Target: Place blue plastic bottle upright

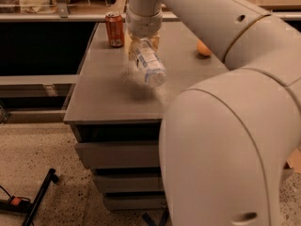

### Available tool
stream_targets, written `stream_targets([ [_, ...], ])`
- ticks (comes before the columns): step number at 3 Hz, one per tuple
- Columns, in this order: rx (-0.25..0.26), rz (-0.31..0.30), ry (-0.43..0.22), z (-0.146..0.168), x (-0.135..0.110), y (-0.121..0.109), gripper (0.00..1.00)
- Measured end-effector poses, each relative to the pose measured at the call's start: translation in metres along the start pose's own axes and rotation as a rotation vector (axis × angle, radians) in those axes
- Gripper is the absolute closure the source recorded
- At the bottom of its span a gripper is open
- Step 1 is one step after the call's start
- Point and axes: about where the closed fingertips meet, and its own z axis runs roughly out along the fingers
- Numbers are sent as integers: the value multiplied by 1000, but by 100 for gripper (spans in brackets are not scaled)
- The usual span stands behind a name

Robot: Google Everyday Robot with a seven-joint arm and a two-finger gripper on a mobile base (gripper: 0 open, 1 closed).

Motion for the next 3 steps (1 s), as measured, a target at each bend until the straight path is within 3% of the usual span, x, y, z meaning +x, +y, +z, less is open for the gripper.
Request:
stream_targets([
  [1,-2,-11,-13,-5,-1,1,100],
  [2,-7,-24,-68,-5,-4,-4,100],
  [3,-4,-80,-201,-12,-6,-14,100],
])
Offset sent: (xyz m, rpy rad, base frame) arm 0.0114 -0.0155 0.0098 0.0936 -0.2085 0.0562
